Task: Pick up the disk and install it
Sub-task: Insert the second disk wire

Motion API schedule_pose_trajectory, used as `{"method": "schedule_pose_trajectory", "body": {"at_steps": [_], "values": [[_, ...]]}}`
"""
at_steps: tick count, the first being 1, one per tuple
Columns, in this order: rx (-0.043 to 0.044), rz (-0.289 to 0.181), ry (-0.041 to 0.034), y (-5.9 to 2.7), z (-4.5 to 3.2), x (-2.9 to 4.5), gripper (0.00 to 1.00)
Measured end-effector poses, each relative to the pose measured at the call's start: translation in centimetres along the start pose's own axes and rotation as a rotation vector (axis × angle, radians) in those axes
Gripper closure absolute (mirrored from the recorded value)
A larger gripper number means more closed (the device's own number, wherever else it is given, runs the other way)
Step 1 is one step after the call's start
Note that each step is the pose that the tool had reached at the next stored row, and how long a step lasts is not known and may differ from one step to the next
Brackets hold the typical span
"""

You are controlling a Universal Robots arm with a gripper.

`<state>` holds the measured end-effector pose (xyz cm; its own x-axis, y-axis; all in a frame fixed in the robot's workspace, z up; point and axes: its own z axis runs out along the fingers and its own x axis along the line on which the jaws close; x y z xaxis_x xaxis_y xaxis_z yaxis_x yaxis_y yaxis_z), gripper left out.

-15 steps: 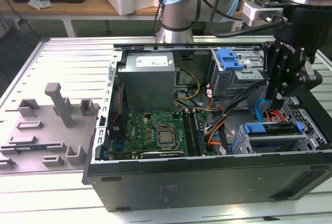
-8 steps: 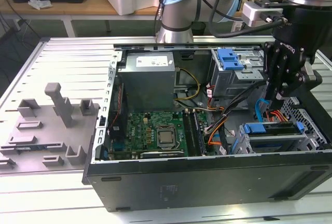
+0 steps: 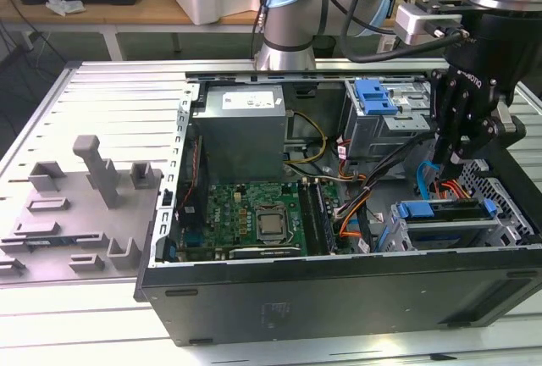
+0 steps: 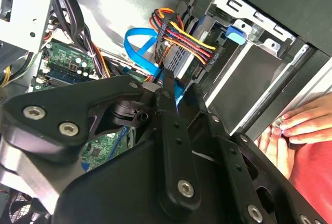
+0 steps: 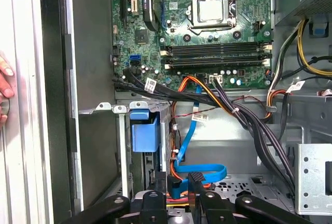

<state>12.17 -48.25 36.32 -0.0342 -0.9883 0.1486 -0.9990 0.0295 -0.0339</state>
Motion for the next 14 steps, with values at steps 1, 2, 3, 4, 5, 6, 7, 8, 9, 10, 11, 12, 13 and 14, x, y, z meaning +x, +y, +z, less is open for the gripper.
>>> {"method": "schedule_pose_trajectory", "body": {"at_steps": [1, 2, 3, 4, 5, 6, 7, 8, 9, 10, 11, 12, 13, 14], "values": [[0.0000, 0.000, 0.0000, 0.00, 0.00, 0.00, 0.69], [0.0000, 0.000, 0.0000, 0.00, 0.00, 0.00, 0.69], [0.0000, 0.000, 0.0000, 0.00, 0.00, 0.00, 0.69], [-0.0001, 0.001, 0.0001, 0.00, 0.00, 0.00, 0.71], [-0.0002, 0.001, 0.0001, 0.00, 0.00, 0.00, 0.77], [-0.0002, 0.002, 0.0001, 0.01, 0.01, 0.00, 0.84], [-0.0003, 0.002, 0.0001, 0.00, 0.01, 0.00, 0.84], [-0.0005, 0.003, 0.0002, 0.01, 0.01, 0.00, 0.84], [-0.0007, 0.005, 0.0002, 0.01, 0.02, 0.00, 0.84], [-0.0008, 0.005, 0.0002, 0.01, 0.02, 0.00, 0.84], [-0.0008, 0.006, 0.0002, 0.01, 0.02, 0.00, 0.84], [-0.0009, 0.006, 0.0002, 0.01, 0.02, 0.00, 0.84], [-0.0009, 0.006, 0.0001, 0.01, 0.03, 0.00, 0.84], [-0.0009, 0.006, 0.0002, 0.02, 0.03, 0.00, 0.84]]}}
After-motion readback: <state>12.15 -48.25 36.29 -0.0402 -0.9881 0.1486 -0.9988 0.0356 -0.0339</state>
